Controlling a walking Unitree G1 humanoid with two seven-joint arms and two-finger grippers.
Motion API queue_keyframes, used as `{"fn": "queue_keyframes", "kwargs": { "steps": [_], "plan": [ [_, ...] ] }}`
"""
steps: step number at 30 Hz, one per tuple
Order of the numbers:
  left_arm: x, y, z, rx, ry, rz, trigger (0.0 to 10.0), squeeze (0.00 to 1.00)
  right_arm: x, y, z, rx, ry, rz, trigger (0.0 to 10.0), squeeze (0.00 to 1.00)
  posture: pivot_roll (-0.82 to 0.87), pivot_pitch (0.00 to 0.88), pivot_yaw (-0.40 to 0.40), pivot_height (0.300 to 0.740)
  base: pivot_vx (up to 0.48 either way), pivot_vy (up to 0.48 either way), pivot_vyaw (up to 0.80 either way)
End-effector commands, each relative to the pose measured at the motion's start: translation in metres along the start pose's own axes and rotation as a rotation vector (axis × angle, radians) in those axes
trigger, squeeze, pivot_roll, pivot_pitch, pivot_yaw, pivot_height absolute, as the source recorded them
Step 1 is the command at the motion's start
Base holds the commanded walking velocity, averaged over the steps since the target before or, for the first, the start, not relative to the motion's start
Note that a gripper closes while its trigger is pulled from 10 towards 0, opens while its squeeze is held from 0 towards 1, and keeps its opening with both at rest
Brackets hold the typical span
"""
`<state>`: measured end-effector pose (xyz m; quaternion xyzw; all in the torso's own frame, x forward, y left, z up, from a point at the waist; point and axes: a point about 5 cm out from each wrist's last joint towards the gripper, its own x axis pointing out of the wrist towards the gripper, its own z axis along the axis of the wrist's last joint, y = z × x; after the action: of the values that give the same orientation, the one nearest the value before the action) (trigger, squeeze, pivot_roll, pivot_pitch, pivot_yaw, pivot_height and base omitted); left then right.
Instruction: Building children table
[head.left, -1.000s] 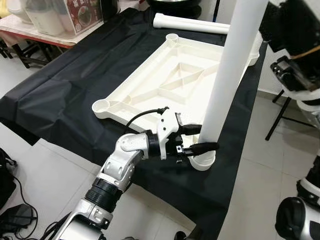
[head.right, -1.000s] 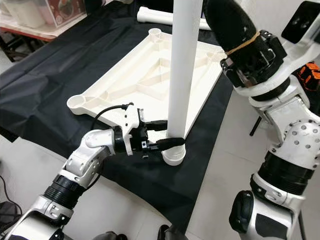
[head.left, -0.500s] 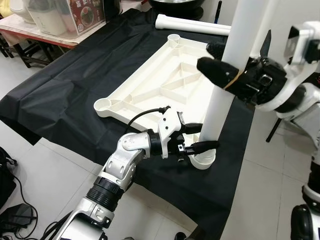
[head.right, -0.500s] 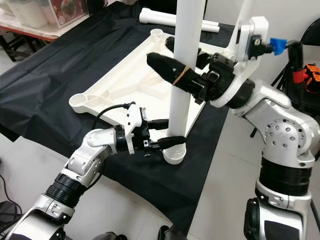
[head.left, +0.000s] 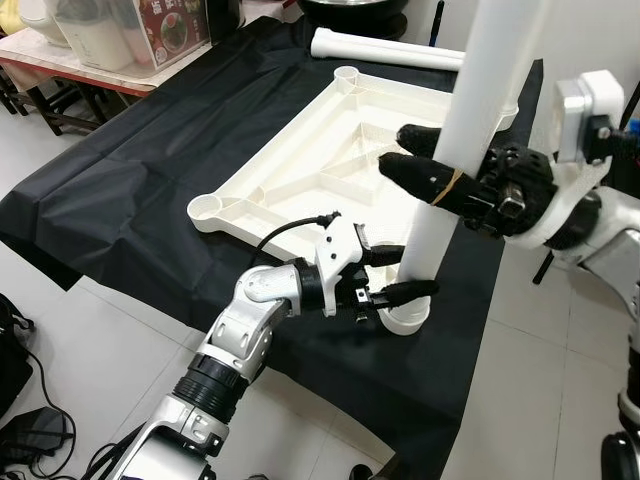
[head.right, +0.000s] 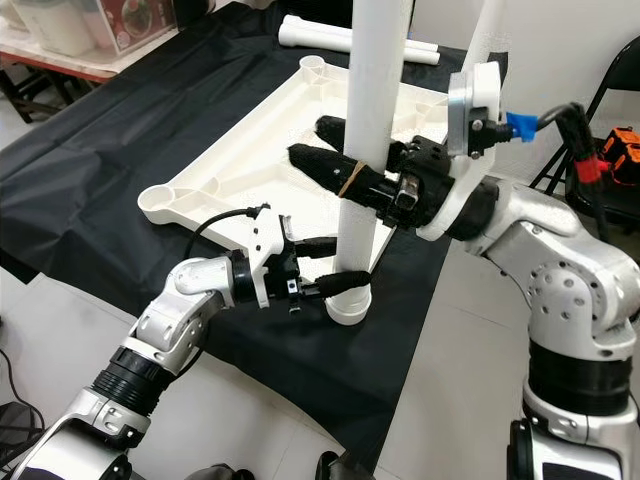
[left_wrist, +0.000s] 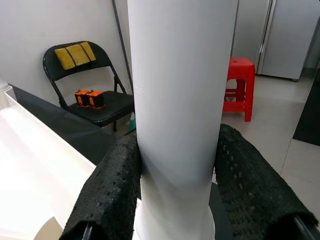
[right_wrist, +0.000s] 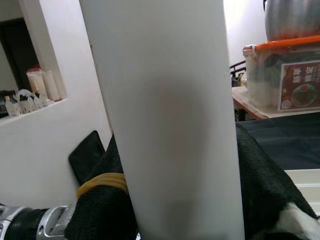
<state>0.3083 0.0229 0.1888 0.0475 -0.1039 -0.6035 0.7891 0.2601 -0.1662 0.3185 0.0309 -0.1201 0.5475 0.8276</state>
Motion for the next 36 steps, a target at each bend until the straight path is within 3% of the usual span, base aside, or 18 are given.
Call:
{"fn": "queue_keyframes", "kwargs": {
  "steps": [1,2,5,6,10,16,17,22,29,31,34,36],
  "plan": [
    [-0.006,0.008,-0.006,-0.019,0.030,0.068,10.0,0.00,0.008,0.011,-0.011,0.034,0.046,0.063,0.0,0.00,-0.08,0.162,0.004,0.740,0.000,0.000,0.00],
    [-0.006,0.008,-0.006,-0.019,0.030,0.068,10.0,0.00,0.008,0.011,-0.011,0.034,0.046,0.063,0.0,0.00,-0.08,0.162,0.004,0.740,0.000,0.000,0.00],
    [-0.005,0.009,-0.006,-0.012,0.031,0.074,10.0,0.00,0.009,-0.009,-0.017,-0.035,0.089,-0.137,0.0,0.00,-0.08,0.158,0.005,0.740,0.000,0.000,0.00],
    [-0.005,0.009,-0.006,-0.012,0.031,0.074,10.0,0.00,0.009,-0.009,-0.017,-0.035,0.089,-0.137,0.0,0.00,-0.08,0.158,0.005,0.740,0.000,0.000,0.00],
    [-0.005,0.010,-0.004,-0.019,0.022,0.071,10.0,0.00,0.014,-0.029,-0.021,-0.109,0.113,-0.358,0.0,0.00,-0.08,0.155,0.006,0.740,0.000,0.000,0.00],
    [-0.006,0.012,0.000,-0.041,0.004,0.069,10.0,0.00,0.018,-0.034,-0.028,-0.143,0.143,-0.455,0.0,0.00,-0.08,0.156,0.005,0.740,0.000,0.000,0.00],
    [-0.007,0.012,0.001,-0.060,-0.006,0.065,10.0,1.00,0.020,-0.035,-0.030,-0.161,0.159,-0.482,0.0,0.00,-0.08,0.156,0.004,0.740,0.000,0.000,0.00],
    [-0.010,0.008,0.004,-0.101,-0.029,0.006,10.0,1.00,0.022,-0.037,-0.034,-0.194,0.172,-0.549,0.0,0.00,-0.08,0.157,0.006,0.740,0.000,0.000,0.00],
    [-0.013,0.011,0.006,-0.078,-0.024,0.014,10.0,1.00,0.022,-0.042,-0.041,-0.231,0.211,-0.638,0.0,0.00,-0.08,0.159,0.006,0.740,0.000,0.000,0.00],
    [-0.016,0.014,0.008,-0.070,-0.016,0.020,10.0,0.00,0.018,-0.050,-0.045,-0.275,0.262,-0.760,0.0,0.00,-0.08,0.159,0.006,0.740,0.000,0.000,0.00],
    [-0.020,0.015,0.008,-0.066,-0.007,0.028,10.0,0.00,0.014,-0.056,-0.049,-0.363,0.334,-0.881,0.0,0.00,-0.08,0.161,0.006,0.740,0.000,0.000,0.00],
    [-0.021,0.015,0.007,-0.064,-0.002,0.032,10.0,0.00,0.013,-0.057,-0.052,-0.358,0.354,-0.917,0.0,0.00,-0.08,0.162,0.007,0.740,0.000,0.000,0.00]
  ]
}}
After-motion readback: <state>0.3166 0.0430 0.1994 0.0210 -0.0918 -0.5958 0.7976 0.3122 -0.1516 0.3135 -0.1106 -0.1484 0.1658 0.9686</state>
